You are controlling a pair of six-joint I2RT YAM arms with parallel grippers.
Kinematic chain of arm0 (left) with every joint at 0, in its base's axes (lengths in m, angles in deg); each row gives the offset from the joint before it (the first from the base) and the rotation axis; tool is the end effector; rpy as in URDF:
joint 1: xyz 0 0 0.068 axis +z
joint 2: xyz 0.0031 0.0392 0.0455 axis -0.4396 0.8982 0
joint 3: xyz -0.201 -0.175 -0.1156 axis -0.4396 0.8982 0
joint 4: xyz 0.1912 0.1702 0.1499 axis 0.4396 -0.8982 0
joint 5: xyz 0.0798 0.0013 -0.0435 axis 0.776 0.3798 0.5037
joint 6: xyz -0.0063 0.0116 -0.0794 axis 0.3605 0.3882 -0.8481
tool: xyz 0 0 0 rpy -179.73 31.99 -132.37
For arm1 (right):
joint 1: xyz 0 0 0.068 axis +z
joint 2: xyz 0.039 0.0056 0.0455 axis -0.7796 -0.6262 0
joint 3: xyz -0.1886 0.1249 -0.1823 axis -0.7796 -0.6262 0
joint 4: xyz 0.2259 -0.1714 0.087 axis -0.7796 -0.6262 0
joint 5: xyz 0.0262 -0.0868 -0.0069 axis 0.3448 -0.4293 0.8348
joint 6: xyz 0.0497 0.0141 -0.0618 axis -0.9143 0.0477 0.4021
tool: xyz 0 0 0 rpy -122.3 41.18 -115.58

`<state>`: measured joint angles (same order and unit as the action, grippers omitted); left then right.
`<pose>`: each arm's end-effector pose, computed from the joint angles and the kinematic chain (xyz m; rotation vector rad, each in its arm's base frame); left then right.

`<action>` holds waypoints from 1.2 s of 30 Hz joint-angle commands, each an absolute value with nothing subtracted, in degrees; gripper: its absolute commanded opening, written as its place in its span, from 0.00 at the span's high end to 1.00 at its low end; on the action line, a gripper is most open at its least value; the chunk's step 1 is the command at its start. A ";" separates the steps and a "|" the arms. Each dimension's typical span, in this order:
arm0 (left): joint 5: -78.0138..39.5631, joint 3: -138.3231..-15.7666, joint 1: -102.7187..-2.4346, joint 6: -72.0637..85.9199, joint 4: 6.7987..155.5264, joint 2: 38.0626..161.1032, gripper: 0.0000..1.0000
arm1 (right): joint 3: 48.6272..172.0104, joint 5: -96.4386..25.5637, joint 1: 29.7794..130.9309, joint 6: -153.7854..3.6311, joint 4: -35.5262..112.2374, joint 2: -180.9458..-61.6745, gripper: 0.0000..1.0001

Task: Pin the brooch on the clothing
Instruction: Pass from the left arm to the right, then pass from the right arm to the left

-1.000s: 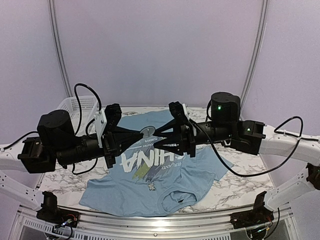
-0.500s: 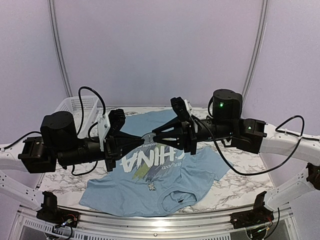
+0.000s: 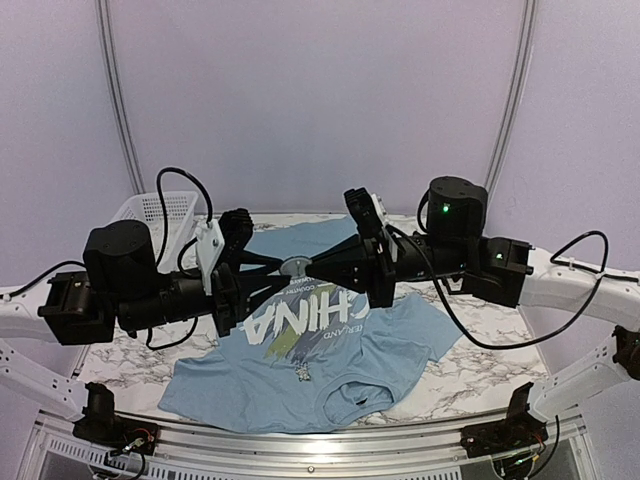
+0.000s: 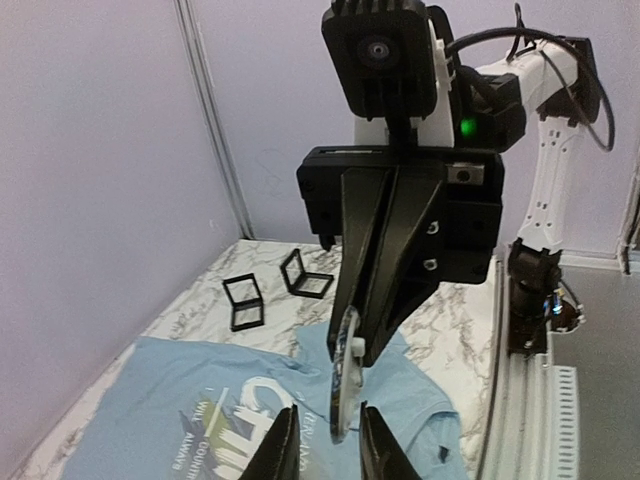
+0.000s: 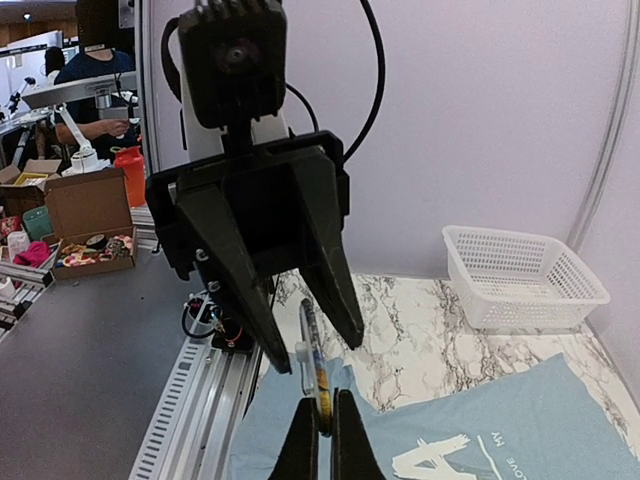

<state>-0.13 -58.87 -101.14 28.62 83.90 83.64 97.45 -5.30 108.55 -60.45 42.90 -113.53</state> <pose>0.0913 -0.2919 0.3879 0.9863 1.2980 -0.7321 0.1561 0.3223 0.3765 -1.3764 1.1743 1.1836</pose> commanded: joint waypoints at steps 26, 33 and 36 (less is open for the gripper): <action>4.96 -62.00 -101.31 27.20 89.93 86.67 0.54 | 94.85 -9.81 109.50 -65.32 51.78 -113.71 1.00; 8.59 -62.97 -101.31 26.42 89.85 87.77 0.68 | 94.58 -9.98 109.78 -64.85 51.55 -113.57 1.00; 9.14 -63.57 -101.31 26.34 88.97 88.82 0.74 | 94.37 -10.29 109.89 -64.75 51.31 -113.54 1.00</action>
<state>6.79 -61.08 -101.14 26.76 87.92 87.57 94.74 -9.41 109.25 -65.21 50.94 -113.53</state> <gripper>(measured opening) 0.288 0.002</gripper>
